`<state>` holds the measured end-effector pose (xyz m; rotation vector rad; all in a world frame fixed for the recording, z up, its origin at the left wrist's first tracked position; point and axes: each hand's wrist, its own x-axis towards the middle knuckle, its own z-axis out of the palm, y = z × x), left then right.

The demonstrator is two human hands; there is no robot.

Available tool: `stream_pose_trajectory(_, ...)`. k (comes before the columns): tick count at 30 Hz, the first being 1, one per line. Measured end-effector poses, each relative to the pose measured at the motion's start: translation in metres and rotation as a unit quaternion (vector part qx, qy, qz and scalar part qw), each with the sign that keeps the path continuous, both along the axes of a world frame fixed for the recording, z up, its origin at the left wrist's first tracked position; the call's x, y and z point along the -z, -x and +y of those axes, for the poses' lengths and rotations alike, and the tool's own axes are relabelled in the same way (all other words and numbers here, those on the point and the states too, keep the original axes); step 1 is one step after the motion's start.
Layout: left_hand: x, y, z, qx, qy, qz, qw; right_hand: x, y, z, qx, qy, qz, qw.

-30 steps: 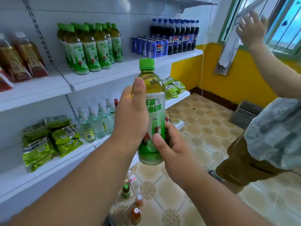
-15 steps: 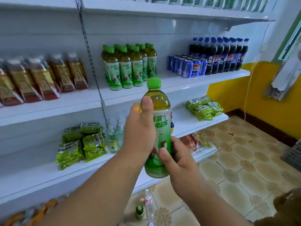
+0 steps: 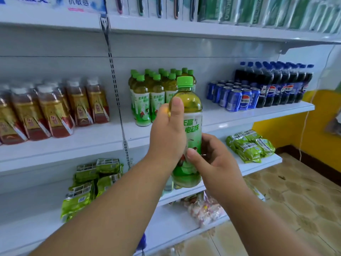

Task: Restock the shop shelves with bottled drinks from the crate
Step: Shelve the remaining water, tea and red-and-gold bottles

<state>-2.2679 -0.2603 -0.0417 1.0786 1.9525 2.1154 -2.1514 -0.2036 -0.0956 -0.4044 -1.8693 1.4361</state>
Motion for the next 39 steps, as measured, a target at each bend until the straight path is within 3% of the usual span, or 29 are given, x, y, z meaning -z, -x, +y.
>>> stream_pose_trajectory(12,0.006,0.071,0.134,-0.066,0.0,0.023,0.998,0.002,0.085,0.142,-0.003,-0.039,-0.021,0.999)
stream_pose_trajectory(17,0.005,0.102,0.189,-0.062,0.059,0.054,0.995,0.002,0.121,0.213,-0.004,-0.054,-0.041,0.998)
stream_pose_trajectory(20,0.006,0.118,0.211,-0.111,0.093,0.113,0.983,0.006,0.142,0.249,0.0,-0.081,-0.044,0.996)
stream_pose_trajectory(22,0.015,0.126,0.223,-0.16,0.092,0.107,0.977,0.01,0.154,0.27,0.005,-0.09,-0.055,0.994)
stream_pose_trajectory(28,0.052,0.127,0.249,-0.183,0.134,0.065,0.972,0.018,0.184,0.308,0.013,-0.103,-0.072,0.992)
stream_pose_trajectory(39,0.06,0.152,0.278,-0.245,0.204,0.064,0.946,0.038,0.217,0.339,-0.023,-0.103,-0.09,0.99)
